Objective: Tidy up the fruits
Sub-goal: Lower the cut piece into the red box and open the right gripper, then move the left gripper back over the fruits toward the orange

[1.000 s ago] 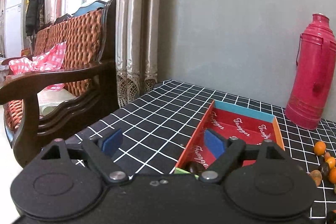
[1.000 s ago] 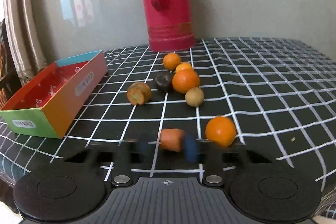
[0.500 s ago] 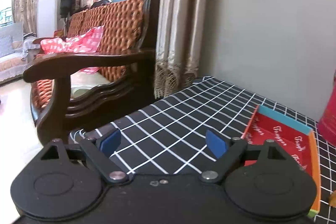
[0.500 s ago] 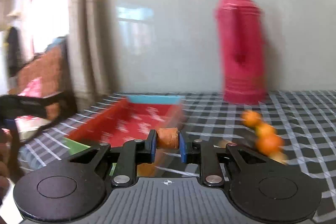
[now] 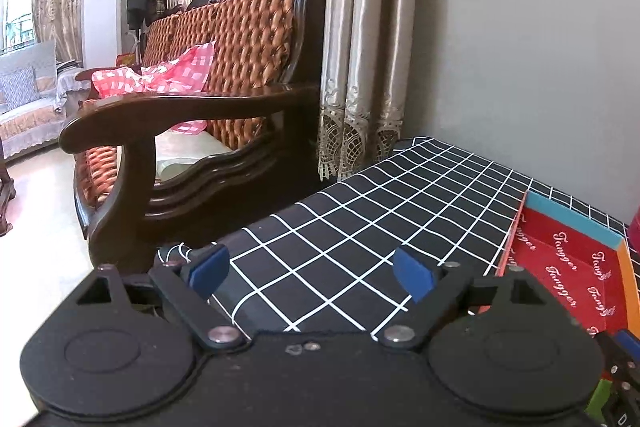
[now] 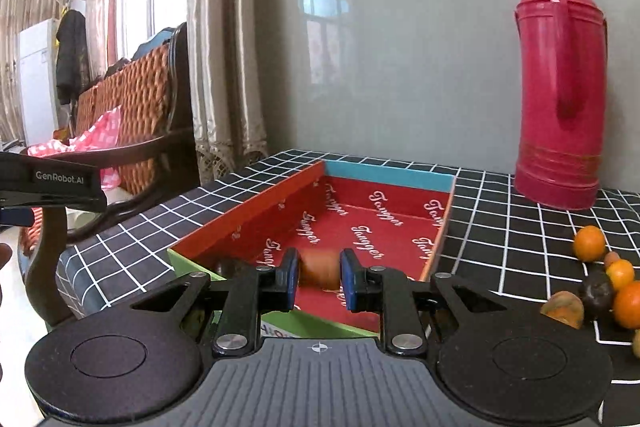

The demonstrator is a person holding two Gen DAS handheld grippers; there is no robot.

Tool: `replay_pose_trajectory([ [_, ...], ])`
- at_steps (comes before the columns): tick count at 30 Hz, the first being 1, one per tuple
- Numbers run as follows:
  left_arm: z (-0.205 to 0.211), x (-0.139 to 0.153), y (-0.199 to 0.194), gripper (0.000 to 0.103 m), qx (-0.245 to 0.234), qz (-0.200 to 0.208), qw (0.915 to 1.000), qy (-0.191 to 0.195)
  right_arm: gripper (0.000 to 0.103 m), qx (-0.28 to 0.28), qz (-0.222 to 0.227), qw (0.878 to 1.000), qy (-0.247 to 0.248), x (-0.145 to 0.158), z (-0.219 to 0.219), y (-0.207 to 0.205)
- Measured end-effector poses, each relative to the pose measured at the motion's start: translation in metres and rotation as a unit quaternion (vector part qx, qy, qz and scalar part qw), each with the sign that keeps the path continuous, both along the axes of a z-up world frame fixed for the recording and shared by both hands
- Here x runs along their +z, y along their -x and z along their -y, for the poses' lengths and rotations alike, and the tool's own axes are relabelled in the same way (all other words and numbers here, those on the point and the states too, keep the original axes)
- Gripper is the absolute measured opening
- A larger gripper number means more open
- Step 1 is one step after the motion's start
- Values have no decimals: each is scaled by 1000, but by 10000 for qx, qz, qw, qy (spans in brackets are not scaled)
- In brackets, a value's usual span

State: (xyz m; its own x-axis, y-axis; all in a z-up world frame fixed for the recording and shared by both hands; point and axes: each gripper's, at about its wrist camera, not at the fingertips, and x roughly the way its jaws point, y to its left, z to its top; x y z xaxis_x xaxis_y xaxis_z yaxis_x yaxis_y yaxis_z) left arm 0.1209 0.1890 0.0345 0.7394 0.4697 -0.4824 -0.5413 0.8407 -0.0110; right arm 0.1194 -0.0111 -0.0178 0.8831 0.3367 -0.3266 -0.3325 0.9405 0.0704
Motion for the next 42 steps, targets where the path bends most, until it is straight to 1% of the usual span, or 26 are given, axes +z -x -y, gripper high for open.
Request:
replay_pose_trajectory([
  [2,0,0,0,82,4,-16,10000,-13,23,11,-19,10000,39,0,-2,0],
  [4,0,-1,0,82,-5,-17,10000,-17,26,-15,-14,10000,22,0,-3,1],
  [5,0,-1,0,82,-13,-24,10000,-25,37,-33,9,10000,-16,0,-3,0],
  [6,0,-1,0,82,-18,-32,10000,-32,60,-69,55,9999,-64,1,-2,2],
  [8,2,-1,0,82,-23,-40,10000,-36,85,-237,273,9993,-109,4,1,9],
  [10,3,-1,-1,82,-48,-52,10000,-20,85,-322,494,9983,-38,8,3,16],
  [13,8,-2,-1,83,-104,-61,9999,-10,87,-420,640,9971,35,12,7,23],
  [15,15,-2,-3,83,-176,-71,9998,-24,99,-549,702,9960,93,14,11,28],
  [16,20,-2,-3,83,-235,-76,9997,-49,102,-651,767,9948,126,15,13,31],
  [20,47,-3,-7,83,-533,-63,9984,-154,103,-1149,1082,9868,347,20,24,45],
  [24,86,-4,-11,84,-1105,-19,9934,-290,103,-1976,1184,9715,554,22,46,55],
  [26,113,-6,-9,87,-1537,32,9872,-429,103,-2481,1133,9607,514,22,65,60],
  [27,128,-8,-8,87,-1746,65,9833,-511,103,-2778,1091,9532,477,23,76,62],
  [29,156,-12,-4,87,-2166,129,9739,-672,103,-3272,1003,9387,414,24,98,67],
  [31,185,-17,1,87,-2597,163,9624,-786,103,-3789,918,9202,358,24,122,73],
  [32,197,-19,4,87,-2780,175,9570,-811,103,-4040,879,9098,353,24,133,76],
  [36,247,-34,16,87,-3543,153,9308,-888,103,-5046,814,8583,464,23,174,91],
  [37,260,-38,20,87,-3736,146,9233,-883,103,-5206,821,8484,491,22,181,95],
  [38,267,-40,22,87,-3870,145,9178,-878,103,-5366,817,8383,515,22,188,99],
  [39,278,-44,26,87,-4024,148,9111,-882,103,-5473,801,8315,513,22,196,103],
  [42,303,-53,35,87,-4368,169,8939,-990,103,-5629,702,8222,468,20,219,111],
])
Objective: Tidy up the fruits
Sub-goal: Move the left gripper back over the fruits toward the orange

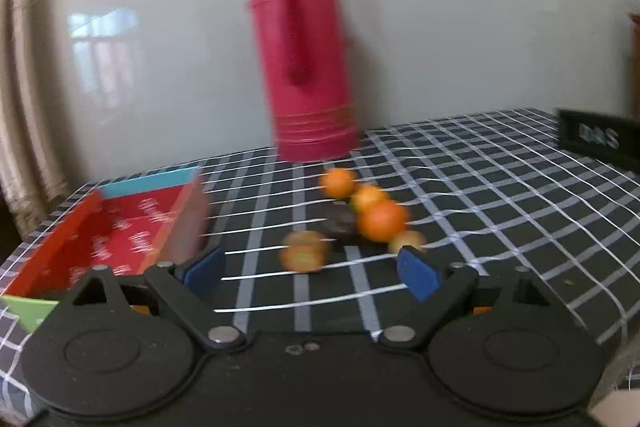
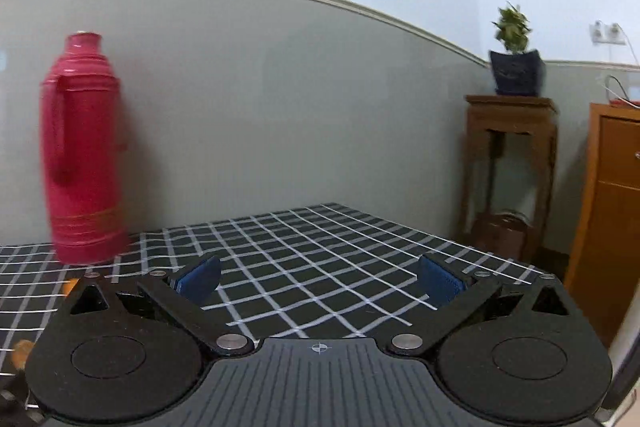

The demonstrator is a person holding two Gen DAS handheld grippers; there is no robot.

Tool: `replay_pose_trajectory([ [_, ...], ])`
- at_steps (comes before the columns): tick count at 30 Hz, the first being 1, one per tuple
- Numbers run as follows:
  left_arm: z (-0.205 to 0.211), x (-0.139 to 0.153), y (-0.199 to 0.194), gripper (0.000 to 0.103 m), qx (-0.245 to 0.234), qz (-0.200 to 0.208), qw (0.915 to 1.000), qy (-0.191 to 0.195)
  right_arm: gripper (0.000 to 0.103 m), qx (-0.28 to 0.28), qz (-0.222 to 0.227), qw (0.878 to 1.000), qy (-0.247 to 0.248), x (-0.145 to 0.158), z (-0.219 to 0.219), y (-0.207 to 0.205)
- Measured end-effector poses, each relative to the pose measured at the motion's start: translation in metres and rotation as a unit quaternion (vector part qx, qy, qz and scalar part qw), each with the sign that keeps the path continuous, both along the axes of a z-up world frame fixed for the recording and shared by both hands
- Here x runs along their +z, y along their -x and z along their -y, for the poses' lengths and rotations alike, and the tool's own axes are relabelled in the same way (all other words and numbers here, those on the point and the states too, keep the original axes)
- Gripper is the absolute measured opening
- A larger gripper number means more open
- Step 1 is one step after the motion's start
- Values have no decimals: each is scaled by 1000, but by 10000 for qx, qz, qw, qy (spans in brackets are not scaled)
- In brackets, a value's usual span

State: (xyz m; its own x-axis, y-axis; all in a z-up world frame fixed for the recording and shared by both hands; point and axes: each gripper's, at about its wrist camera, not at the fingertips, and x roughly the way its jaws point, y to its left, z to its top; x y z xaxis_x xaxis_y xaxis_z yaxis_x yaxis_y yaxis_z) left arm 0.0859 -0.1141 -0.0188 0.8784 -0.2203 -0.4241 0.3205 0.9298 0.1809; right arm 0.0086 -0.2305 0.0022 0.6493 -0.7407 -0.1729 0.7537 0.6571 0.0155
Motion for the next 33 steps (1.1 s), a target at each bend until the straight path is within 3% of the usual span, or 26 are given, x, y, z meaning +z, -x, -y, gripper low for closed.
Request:
replay_pose_trajectory([
  [7,42,-19,9,82,-466,-85,9988,-137,103,-183,-62,9998,-109,-5,31,16],
  [16,61,-30,15,79,-766,-177,9969,-72,103,-201,-87,9990,-394,-9,54,27],
  [18,65,-33,17,72,-850,-263,9960,-70,103,-166,-129,9990,-394,-10,55,27],
  [20,70,-37,13,53,-904,-451,9948,-90,103,-132,-155,9991,-366,-10,53,26],
  [27,75,-36,8,35,-944,-540,9940,103,103,-142,-176,9995,-237,-11,54,28],
  [29,75,-36,7,25,-971,-581,9935,157,103,-155,-174,9994,-252,-11,56,28],
  [33,72,-36,9,21,-975,-646,9929,238,103,-134,-138,9992,-363,-11,59,28],
])
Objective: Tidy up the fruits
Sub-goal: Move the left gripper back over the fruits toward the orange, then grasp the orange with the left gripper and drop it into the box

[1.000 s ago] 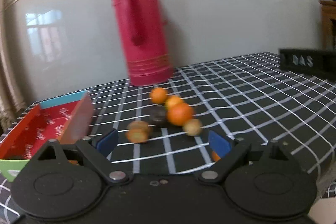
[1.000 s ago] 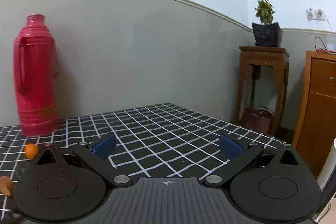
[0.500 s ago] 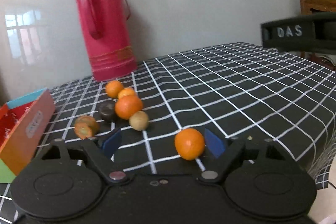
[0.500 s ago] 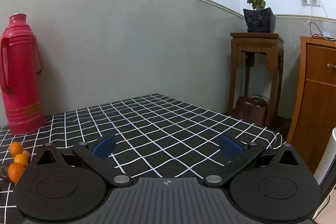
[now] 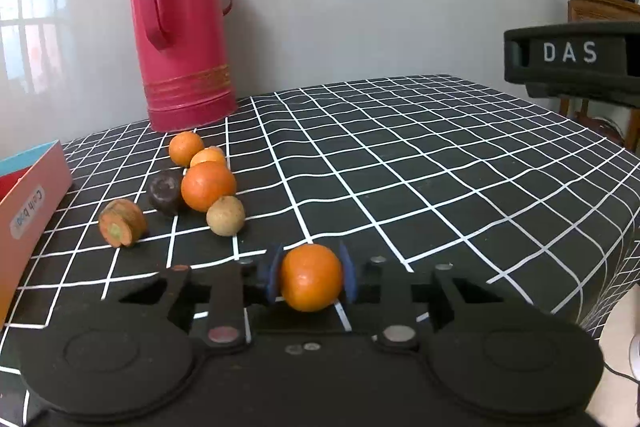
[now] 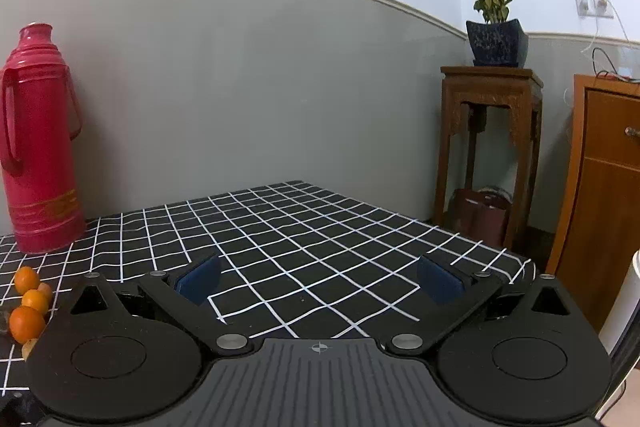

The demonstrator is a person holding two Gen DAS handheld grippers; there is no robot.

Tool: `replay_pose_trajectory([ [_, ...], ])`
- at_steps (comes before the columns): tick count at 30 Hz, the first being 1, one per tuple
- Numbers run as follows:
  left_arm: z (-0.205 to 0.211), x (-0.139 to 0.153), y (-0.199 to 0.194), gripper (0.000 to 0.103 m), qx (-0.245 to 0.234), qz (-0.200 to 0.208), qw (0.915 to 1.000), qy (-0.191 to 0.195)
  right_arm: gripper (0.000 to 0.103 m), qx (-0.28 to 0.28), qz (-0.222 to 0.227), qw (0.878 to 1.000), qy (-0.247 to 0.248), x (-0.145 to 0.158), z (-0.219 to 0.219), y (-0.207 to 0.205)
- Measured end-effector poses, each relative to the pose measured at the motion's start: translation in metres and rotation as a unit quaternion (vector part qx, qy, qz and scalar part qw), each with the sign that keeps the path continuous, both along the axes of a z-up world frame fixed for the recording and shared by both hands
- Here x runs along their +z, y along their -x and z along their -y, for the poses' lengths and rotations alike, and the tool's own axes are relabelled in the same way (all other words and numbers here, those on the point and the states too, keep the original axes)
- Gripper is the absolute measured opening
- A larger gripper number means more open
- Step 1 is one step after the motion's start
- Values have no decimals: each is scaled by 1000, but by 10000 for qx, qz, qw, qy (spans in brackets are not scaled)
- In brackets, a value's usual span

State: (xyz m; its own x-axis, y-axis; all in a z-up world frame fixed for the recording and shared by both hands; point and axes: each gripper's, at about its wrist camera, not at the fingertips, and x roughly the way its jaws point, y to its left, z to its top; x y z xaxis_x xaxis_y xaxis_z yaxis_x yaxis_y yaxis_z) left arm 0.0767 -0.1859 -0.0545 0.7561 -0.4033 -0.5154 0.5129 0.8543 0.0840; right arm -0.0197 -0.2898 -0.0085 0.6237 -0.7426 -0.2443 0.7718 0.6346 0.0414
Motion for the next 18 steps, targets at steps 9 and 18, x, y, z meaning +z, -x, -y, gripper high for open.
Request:
replay_pose_trajectory([
  [9,-12,12,3,20,287,522,9981,-183,103,213,83,9997,-70,3,-8,-5],
  [18,-61,40,-21,20,1258,1089,9859,-154,103,527,66,9986,-18,5,-29,-18],
])
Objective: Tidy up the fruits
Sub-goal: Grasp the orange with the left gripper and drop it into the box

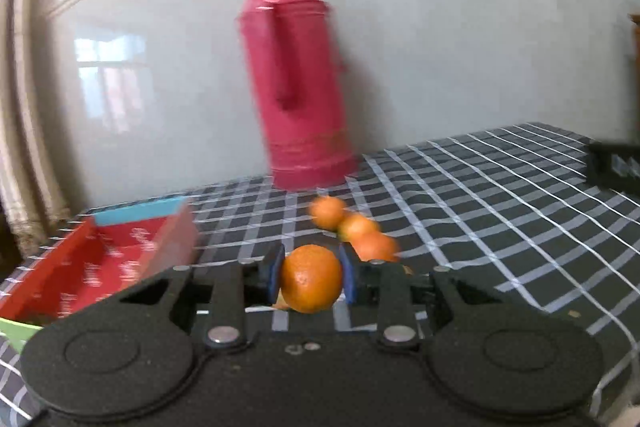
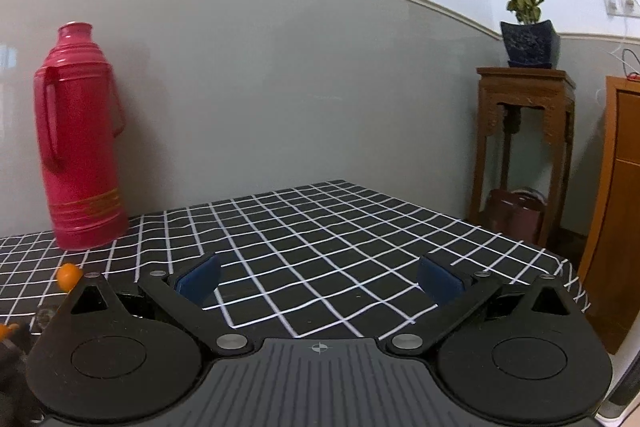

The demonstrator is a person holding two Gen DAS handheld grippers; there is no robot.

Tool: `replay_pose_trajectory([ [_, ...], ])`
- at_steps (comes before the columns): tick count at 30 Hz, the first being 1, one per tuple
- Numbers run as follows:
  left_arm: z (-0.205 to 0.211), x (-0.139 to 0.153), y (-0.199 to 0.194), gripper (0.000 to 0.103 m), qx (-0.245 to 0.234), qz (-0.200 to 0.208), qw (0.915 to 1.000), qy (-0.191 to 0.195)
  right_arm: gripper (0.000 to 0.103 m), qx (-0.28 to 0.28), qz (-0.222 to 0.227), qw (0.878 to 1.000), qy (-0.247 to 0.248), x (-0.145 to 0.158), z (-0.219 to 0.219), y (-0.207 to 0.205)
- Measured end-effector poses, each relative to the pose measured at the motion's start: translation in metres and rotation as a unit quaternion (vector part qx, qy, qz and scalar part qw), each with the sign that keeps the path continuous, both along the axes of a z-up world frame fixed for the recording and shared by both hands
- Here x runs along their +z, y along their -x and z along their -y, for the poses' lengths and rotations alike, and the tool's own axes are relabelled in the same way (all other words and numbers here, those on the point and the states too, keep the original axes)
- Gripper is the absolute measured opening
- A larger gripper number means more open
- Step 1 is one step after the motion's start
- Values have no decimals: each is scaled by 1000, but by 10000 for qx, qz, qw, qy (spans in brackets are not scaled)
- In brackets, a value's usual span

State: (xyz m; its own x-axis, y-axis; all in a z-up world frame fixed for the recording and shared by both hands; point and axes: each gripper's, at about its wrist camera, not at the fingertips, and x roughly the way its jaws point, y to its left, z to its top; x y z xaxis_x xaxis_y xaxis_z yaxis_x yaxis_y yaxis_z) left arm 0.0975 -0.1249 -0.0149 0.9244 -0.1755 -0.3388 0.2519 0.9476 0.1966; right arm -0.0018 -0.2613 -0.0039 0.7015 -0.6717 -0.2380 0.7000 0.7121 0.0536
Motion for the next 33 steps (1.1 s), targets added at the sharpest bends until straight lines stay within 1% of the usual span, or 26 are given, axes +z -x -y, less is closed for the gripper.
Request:
replay_pose_trajectory([
  [5,-42,16,-20,20,723,137,9972,99,103,220,21,9998,19,2,-16,-9],
  [10,-87,22,-45,20,1460,-55,9889,267,103,524,-64,9986,84,0,-38,-23],
  [15,-120,24,-61,20,1977,-201,9796,300,103,794,-119,9967,152,-2,-57,-36],
  [20,-144,23,-68,20,2291,-466,9716,358,103,1031,-152,9944,166,-4,-74,-47],
  [24,-165,17,-79,20,2516,-828,9627,546,103,1194,-177,9925,182,-5,-87,-55],
  [28,-180,12,-80,21,2651,-1133,9552,675,103,1353,-222,9904,175,-7,-96,-62],
  [30,-186,12,-81,22,2641,-1215,9541,724,103,1412,-226,9896,167,-7,-99,-64],
  [31,-188,13,-80,26,2665,-1181,9540,706,103,1444,-228,9891,160,-7,-101,-66],
  [33,-193,15,-79,29,2677,-1145,9544,663,103,1522,-248,9880,134,-9,-105,-70],
])
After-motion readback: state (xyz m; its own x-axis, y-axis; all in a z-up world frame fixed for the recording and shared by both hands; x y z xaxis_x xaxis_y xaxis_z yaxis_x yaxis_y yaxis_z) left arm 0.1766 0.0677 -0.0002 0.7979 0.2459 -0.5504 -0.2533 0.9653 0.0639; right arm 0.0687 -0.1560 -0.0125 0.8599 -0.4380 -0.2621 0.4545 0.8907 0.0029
